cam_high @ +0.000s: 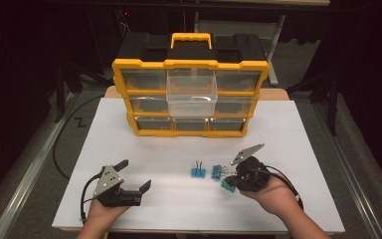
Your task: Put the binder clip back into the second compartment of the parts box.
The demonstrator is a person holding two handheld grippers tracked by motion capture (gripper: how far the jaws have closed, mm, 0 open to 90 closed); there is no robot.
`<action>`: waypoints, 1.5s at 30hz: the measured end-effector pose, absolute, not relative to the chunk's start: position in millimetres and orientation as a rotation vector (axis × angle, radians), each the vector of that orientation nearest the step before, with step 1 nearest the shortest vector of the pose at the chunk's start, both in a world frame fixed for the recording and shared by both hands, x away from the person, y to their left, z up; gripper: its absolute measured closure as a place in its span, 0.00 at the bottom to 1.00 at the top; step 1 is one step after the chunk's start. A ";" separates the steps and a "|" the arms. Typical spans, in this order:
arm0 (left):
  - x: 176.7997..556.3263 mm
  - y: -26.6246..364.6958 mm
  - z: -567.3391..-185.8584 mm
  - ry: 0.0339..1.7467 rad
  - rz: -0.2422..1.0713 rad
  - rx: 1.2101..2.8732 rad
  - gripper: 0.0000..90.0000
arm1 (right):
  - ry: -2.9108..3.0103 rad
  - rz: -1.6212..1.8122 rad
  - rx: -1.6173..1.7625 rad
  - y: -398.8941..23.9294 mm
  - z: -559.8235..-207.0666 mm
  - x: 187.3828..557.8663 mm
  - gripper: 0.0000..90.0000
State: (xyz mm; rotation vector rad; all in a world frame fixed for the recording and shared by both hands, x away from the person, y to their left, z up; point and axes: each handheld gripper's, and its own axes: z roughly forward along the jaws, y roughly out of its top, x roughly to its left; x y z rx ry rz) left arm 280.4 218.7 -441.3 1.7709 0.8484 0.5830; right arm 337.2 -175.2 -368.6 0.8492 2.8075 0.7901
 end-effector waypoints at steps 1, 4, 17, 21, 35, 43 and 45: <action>280.5 218.7 -441.4 0.848 0.582 1.773 0.00 | 2.814 0.787 0.847 -177.2 -367.6 337.2 1.00; 280.2 218.3 -441.4 0.845 0.581 1.779 0.00 | 2.823 0.782 0.836 -182.4 -364.2 337.2 1.00; 280.4 217.5 -442.2 0.842 0.582 1.781 0.00 | 2.881 0.774 0.797 -196.6 -346.3 340.5 1.00; 279.6 216.7 -442.0 0.835 0.583 1.785 0.00 | 2.890 0.778 0.797 -198.5 -338.9 342.2 1.00; 280.0 217.4 -442.0 0.832 0.583 1.785 0.00 | 2.944 0.761 0.730 -200.5 -307.7 349.4 1.00; 279.7 216.8 -442.1 0.825 0.588 1.790 0.00 | 2.951 0.764 0.701 -199.0 -283.0 353.1 1.00; 279.6 216.8 -442.0 0.824 0.589 1.790 0.00 | 2.954 0.767 0.697 -198.8 -276.5 354.1 1.00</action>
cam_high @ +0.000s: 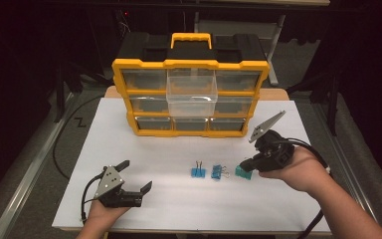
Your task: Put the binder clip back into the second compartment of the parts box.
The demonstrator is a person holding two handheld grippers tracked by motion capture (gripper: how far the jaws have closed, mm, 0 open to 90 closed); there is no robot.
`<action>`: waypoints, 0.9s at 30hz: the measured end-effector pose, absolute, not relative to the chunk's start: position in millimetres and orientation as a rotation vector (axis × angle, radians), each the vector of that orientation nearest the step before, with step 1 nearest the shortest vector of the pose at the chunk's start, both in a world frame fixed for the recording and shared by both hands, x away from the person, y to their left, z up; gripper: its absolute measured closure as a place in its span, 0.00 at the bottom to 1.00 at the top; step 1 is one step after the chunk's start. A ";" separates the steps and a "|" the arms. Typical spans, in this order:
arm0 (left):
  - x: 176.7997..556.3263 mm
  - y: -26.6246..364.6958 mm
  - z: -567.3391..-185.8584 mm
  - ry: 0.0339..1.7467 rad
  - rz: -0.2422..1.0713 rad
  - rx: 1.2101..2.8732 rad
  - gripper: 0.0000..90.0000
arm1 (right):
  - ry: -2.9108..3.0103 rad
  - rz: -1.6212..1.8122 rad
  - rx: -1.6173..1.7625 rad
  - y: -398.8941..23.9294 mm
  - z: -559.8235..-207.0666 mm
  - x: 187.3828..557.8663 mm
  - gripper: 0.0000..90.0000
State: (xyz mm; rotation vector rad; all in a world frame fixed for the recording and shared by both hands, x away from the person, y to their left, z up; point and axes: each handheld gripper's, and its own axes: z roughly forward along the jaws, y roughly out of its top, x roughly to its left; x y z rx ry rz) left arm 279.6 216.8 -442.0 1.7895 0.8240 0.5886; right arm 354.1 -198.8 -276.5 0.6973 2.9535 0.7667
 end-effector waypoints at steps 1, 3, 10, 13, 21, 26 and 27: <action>279.5 216.9 -442.0 0.823 0.588 1.790 0.00 | 2.955 0.771 0.698 -198.8 -273.2 354.6 1.00; 279.6 216.8 -442.0 0.824 0.589 1.790 0.00 | 2.954 0.769 0.684 -198.5 -267.1 355.9 1.00; 279.7 216.7 -442.3 0.823 0.586 1.792 0.00 | 2.955 0.749 0.658 -196.9 -247.8 358.6 1.00; 279.8 216.6 -442.3 0.824 0.585 1.791 0.00 | 2.963 0.746 0.645 -195.4 -240.0 358.3 1.00; 279.6 216.4 -442.3 0.822 0.581 1.791 0.00 | 2.969 0.740 0.610 -190.9 -220.5 359.4 1.00; 279.7 216.6 -442.3 0.822 0.582 1.790 0.00 | 2.967 0.740 0.604 -188.9 -212.3 360.0 1.00; 279.7 216.7 -442.3 0.822 0.581 1.790 0.00 | 2.967 0.741 0.599 -187.8 -208.5 360.4 1.00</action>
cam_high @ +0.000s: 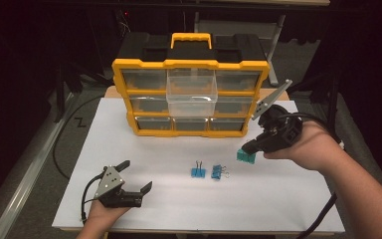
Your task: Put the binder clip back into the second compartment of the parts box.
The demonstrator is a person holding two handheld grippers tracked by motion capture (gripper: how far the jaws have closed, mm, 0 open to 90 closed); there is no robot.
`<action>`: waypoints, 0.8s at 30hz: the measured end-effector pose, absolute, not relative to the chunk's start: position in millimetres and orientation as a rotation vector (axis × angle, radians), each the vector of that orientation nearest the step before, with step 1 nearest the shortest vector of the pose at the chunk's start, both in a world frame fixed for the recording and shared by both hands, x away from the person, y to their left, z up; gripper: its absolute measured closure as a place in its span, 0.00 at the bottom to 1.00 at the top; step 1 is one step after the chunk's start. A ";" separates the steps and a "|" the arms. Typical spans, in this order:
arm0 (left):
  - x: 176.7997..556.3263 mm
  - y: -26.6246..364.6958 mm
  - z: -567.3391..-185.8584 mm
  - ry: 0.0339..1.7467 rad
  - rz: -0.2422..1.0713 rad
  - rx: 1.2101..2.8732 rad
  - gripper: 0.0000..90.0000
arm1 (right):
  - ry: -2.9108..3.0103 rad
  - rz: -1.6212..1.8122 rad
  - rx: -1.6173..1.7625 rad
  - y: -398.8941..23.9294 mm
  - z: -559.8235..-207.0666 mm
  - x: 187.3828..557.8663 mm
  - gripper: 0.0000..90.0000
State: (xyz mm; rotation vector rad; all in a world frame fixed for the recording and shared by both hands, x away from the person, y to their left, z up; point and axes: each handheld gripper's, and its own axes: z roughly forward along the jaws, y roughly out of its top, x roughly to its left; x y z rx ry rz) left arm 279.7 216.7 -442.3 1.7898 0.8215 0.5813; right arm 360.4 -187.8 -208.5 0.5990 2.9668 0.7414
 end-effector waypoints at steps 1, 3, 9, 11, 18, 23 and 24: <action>279.6 216.6 -442.2 0.820 0.582 1.790 0.00 | 2.967 0.740 0.600 -187.1 -206.4 360.4 1.00; 279.6 216.6 -442.2 0.820 0.582 1.789 0.00 | 2.972 0.737 0.588 -185.6 -202.0 360.7 1.00; 279.9 217.3 -442.2 0.821 0.578 1.784 0.00 | 2.965 0.751 0.566 -181.1 -187.2 362.3 1.00; 280.0 217.3 -442.3 0.822 0.578 1.781 0.00 | 2.961 0.756 0.563 -179.7 -181.8 362.8 1.00; 280.0 218.5 -442.1 0.829 0.574 1.772 0.00 | 2.948 0.773 0.544 -173.7 -165.1 364.7 1.00; 280.2 219.6 -442.1 0.826 0.575 1.777 0.00 | 2.944 0.770 0.536 -169.2 -154.7 366.8 1.00; 280.1 219.5 -442.1 0.826 0.575 1.775 0.00 | 2.943 0.774 0.533 -168.5 -152.8 367.4 1.00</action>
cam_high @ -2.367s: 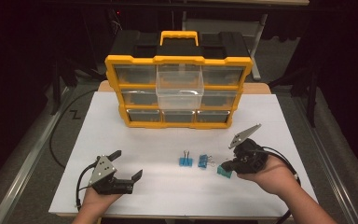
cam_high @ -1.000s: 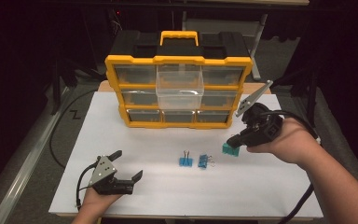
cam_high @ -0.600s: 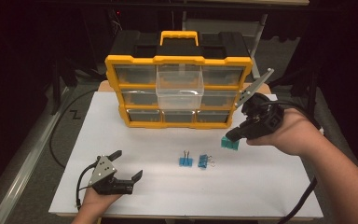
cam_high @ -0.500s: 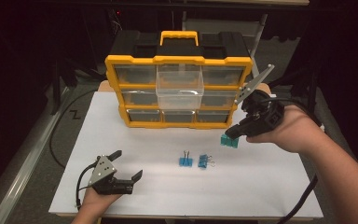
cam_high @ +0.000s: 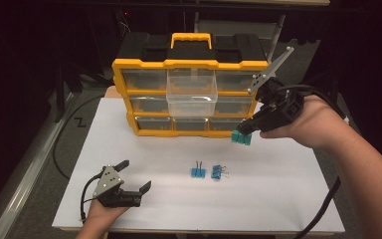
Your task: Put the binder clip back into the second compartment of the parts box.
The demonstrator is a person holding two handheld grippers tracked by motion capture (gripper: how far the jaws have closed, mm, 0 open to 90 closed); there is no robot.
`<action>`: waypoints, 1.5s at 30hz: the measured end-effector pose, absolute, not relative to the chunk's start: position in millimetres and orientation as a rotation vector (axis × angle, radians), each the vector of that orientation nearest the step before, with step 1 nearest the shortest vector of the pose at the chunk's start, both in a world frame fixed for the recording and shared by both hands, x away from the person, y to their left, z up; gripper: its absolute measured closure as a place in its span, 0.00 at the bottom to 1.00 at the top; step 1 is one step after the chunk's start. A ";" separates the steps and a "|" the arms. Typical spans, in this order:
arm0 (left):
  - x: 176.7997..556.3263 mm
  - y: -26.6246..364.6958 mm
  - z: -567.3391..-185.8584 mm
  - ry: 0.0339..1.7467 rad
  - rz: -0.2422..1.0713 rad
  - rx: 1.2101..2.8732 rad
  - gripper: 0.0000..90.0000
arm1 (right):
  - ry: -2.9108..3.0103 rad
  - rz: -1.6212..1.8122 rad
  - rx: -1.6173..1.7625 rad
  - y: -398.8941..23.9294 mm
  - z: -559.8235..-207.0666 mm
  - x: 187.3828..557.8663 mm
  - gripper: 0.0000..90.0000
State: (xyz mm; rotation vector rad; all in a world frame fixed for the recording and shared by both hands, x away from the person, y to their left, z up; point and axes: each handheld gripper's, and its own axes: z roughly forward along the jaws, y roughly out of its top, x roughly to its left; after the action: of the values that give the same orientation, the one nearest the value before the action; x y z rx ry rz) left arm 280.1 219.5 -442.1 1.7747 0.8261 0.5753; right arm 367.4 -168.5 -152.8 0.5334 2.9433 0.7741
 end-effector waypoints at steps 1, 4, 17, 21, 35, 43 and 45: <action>280.0 219.6 -442.0 0.825 0.574 1.776 0.00 | 2.942 0.770 0.530 -167.6 -150.4 367.8 1.00; 280.0 219.5 -442.0 0.823 0.574 1.775 0.00 | 2.933 0.780 0.521 -165.6 -143.9 369.2 1.00; 279.9 220.1 -442.2 0.822 0.573 1.776 0.00 | 2.893 0.790 0.488 -152.1 -109.2 375.8 1.00; 279.7 220.6 -441.8 0.820 0.571 1.779 0.00 | 2.874 0.791 0.474 -143.7 -97.1 377.7 1.00; 279.8 221.5 -442.0 0.815 0.566 1.780 0.00 | 2.851 0.795 0.407 -95.9 -76.5 393.8 1.00; 280.0 221.5 -442.1 0.809 0.562 1.784 0.00 | 2.843 0.793 0.397 -71.4 -77.9 408.7 1.00; 280.1 221.4 -442.1 0.809 0.560 1.784 0.00 | 2.840 0.794 0.396 -66.2 -79.5 412.5 1.00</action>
State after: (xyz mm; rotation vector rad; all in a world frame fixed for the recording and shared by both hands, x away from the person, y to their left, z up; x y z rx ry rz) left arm 280.1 221.4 -442.1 1.7844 0.8092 0.5602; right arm 412.5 -66.2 -79.5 0.3960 2.8403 0.7943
